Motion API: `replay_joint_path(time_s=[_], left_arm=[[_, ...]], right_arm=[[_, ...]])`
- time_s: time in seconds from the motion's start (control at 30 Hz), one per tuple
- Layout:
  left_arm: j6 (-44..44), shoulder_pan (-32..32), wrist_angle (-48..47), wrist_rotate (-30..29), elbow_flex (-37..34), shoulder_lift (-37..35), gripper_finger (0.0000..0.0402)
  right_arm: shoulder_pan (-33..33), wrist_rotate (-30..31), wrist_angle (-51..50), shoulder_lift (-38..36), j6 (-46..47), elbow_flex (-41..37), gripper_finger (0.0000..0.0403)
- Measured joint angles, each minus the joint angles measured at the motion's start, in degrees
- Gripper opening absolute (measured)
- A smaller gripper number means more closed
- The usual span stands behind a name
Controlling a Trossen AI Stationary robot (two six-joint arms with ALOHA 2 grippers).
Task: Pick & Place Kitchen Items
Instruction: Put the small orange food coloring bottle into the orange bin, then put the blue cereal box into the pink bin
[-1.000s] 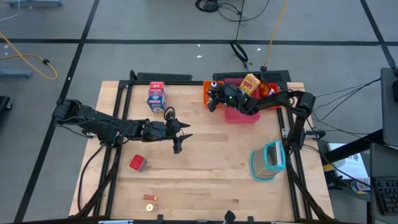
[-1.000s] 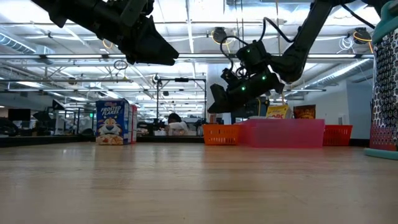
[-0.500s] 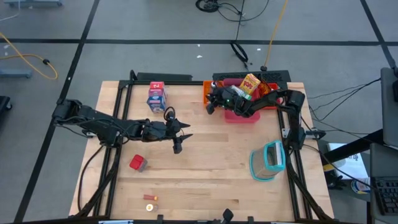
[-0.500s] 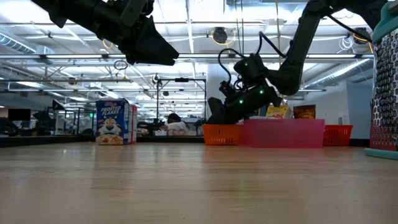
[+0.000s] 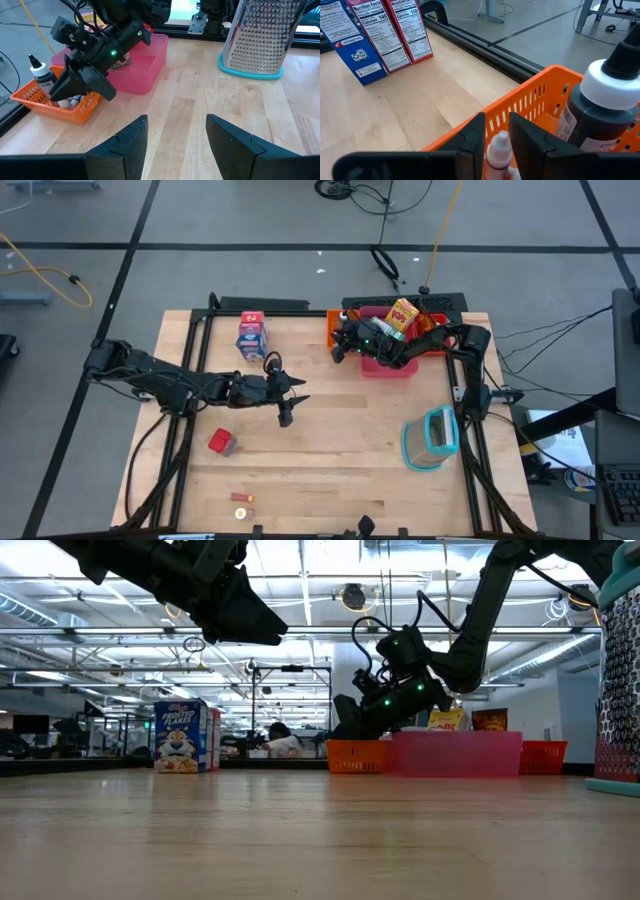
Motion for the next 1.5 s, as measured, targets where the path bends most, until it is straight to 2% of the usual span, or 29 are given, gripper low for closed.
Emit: replay_joint_path(time_s=[0.77,0.93,1.17,1.3,1.5], left_arm=[[-0.09,0.01,-0.11,0.01,0.0,0.0,0.0202],[-2.32,0.0,-0.37,0.03,0.0,0.0,0.0202],[-7.36,-1.58,-7.28,-0.03,-0.02,-0.59,0.0202],[-12.53,-3.04,-12.82,-6.01,-0.04,-1.01,0.0202],[-15.95,-4.39,-23.79,-16.78,-0.02,-1.01,0.0202]], right_arm=[[0.76,-0.34,1.99,-0.9,-0.06,-0.02,0.007],[1.63,-5.14,3.69,-2.12,-0.02,0.0,0.007],[3.89,-13.19,3.46,-3.43,-0.01,-0.02,0.007],[5.91,-16.79,3.77,-3.15,-0.02,-0.15,0.007],[9.78,-17.27,4.24,-3.19,-1.04,-0.09,0.007]])
